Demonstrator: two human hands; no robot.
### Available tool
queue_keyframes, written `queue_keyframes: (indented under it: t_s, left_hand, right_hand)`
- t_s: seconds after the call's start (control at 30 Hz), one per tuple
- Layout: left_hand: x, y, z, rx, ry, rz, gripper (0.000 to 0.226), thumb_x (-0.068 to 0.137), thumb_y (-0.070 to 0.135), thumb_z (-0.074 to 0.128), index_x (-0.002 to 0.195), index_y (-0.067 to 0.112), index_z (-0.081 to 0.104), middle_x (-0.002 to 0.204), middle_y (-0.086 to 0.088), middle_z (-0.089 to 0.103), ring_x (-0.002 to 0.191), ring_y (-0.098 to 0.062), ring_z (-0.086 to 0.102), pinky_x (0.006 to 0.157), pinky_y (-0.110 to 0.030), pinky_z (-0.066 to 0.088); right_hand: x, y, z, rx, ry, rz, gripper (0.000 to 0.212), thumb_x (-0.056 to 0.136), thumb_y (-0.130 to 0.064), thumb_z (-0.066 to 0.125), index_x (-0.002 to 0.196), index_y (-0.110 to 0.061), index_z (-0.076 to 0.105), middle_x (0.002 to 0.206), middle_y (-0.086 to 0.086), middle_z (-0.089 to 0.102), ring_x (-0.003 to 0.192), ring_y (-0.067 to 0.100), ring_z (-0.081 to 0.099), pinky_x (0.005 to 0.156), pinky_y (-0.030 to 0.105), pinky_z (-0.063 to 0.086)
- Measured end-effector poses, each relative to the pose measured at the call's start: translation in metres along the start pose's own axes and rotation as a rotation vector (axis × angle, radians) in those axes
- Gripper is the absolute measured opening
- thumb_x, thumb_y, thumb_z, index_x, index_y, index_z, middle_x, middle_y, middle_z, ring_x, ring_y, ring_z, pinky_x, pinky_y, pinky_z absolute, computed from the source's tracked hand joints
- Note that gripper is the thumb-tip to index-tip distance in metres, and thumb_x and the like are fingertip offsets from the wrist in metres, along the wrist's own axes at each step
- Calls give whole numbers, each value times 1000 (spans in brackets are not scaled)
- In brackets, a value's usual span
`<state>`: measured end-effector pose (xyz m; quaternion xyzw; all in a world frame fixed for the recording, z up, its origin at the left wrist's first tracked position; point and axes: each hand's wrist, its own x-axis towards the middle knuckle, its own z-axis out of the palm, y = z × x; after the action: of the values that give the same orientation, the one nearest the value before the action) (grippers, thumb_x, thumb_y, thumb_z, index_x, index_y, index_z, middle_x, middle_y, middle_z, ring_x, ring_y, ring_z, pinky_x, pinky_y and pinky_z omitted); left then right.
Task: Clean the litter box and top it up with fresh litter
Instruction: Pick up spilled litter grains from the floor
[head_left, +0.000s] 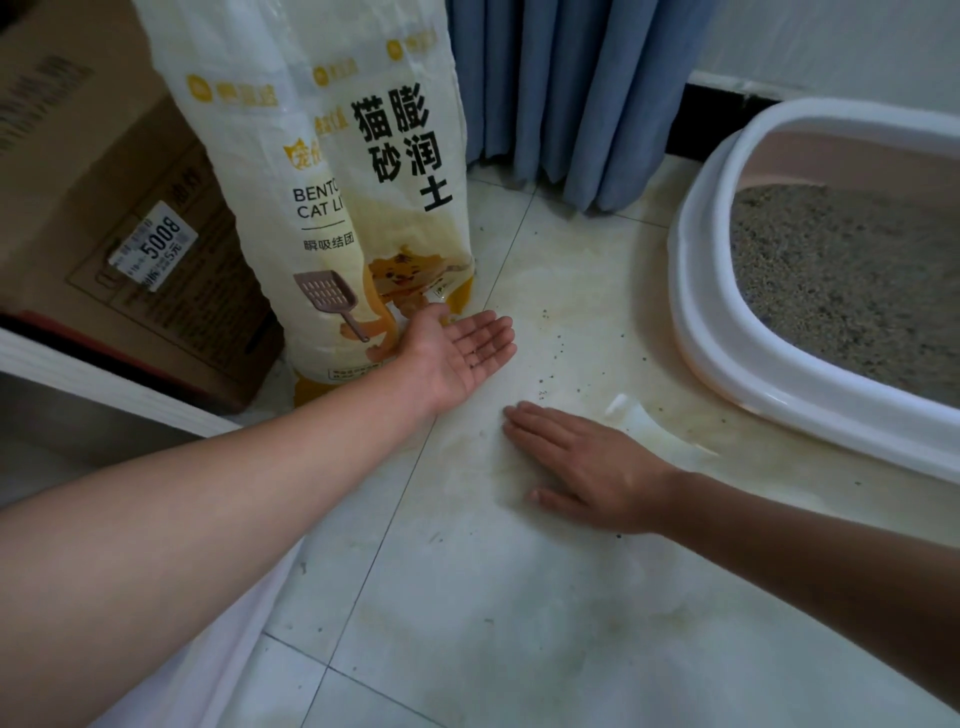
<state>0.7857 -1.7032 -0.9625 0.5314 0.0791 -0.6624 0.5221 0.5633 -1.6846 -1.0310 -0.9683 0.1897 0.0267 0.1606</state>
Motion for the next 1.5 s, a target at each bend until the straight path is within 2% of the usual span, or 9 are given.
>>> queue_keyframes:
  t_s: [0.27,0.6,0.73,0.93,1.1,1.23,1.3,1.4,1.5]
  left_hand:
    - [1,1,2,9,-16,5,50,105,36,36,102,-3,65,90,-21,74,88,-30,69,75,-42,59]
    - [7,3,0,0,-30,-7,51,105,38,36,104,-3,66,93,-20,74,88,-30,71,78,-42,60]
    - [9,0,3,3,-32,-14,51,105,39,37,106,-3,66,93,-20,74,89,-30,71,78,-41,60]
    - [9,2,-4,-5,-27,-13,50,104,38,37,106,-3,66,94,-20,75,89,-30,71,76,-41,60]
    - [7,3,-4,-10,-24,-3,49,104,37,36,103,-3,65,90,-20,74,88,-30,70,78,-42,59]
    - [7,1,4,1,-26,-6,51,105,38,35,103,-3,65,91,-20,74,87,-30,70,78,-42,59]
    - [7,1,5,4,-29,-5,51,105,39,36,103,-3,65,91,-20,74,87,-30,70,79,-42,59]
    - [5,3,5,5,-28,-2,50,104,38,36,103,-2,65,91,-20,74,88,-30,70,80,-42,59]
    - [3,5,1,0,-24,4,50,105,38,37,103,-3,66,91,-20,74,89,-30,70,81,-42,59]
  right_hand:
    - [-3,-5,5,-115,-44,-110,74,101,-56,31,156,-7,22,164,10,16,153,21,8,124,40,13]
    - [37,56,-35,9,88,253,78,99,-60,27,158,-10,16,165,11,13,152,22,12,123,38,18]
    - [65,70,-44,65,54,364,78,99,-59,31,157,-8,16,164,11,14,152,23,12,124,37,15]
    - [40,45,-25,46,42,233,76,99,-54,38,154,-4,26,163,14,20,151,23,16,123,39,19]
    - [14,22,-14,24,17,75,71,98,-52,39,151,-4,35,160,11,29,148,22,26,121,30,19]
    - [25,28,-26,17,120,218,75,90,-54,54,148,-10,39,151,9,42,136,27,41,110,37,38]
    - [35,30,-34,-33,137,314,78,82,-64,57,139,-12,47,134,8,51,120,29,50,97,39,45]
    - [52,27,-41,-39,59,441,72,77,-68,63,121,-14,47,112,4,52,101,26,52,79,37,44]
    - [65,17,-44,-36,-18,465,52,89,-54,59,115,-12,43,109,6,57,100,30,58,70,34,40]
